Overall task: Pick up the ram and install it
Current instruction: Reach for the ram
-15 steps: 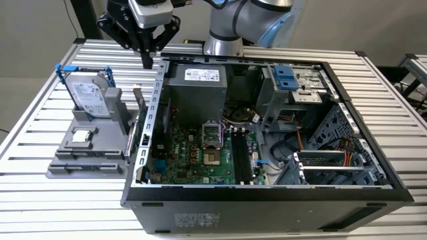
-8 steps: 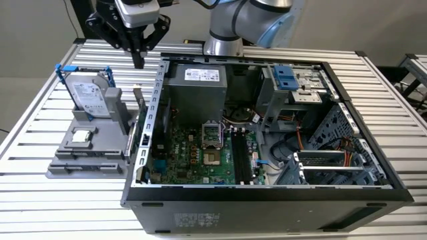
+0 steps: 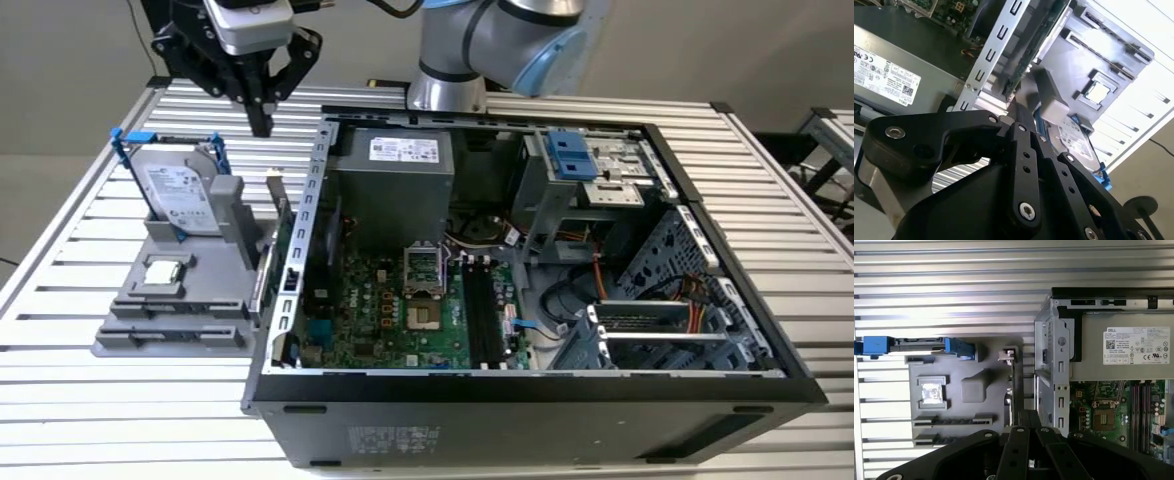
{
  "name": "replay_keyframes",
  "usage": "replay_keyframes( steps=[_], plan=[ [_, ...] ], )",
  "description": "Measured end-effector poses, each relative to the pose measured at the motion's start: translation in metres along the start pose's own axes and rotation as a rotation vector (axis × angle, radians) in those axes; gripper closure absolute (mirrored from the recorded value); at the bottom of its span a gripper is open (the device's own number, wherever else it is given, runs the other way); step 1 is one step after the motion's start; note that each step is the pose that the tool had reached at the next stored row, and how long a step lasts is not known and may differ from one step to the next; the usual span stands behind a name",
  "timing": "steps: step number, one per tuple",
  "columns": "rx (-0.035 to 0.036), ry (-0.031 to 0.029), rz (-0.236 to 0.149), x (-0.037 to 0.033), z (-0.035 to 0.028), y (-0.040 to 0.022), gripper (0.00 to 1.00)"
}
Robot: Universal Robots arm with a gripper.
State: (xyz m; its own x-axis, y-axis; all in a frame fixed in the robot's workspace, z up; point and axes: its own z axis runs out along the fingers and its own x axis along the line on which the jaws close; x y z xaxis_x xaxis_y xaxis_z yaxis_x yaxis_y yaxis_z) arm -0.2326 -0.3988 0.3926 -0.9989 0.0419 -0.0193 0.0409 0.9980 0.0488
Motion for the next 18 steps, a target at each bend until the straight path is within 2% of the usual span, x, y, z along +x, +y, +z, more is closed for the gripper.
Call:
replay_keyframes(
  steps=[18],
  plan=[
    [0.0, 0.0001, -0.002, 0.0377, -0.0008, -0.0015, 1.0]
  ],
)
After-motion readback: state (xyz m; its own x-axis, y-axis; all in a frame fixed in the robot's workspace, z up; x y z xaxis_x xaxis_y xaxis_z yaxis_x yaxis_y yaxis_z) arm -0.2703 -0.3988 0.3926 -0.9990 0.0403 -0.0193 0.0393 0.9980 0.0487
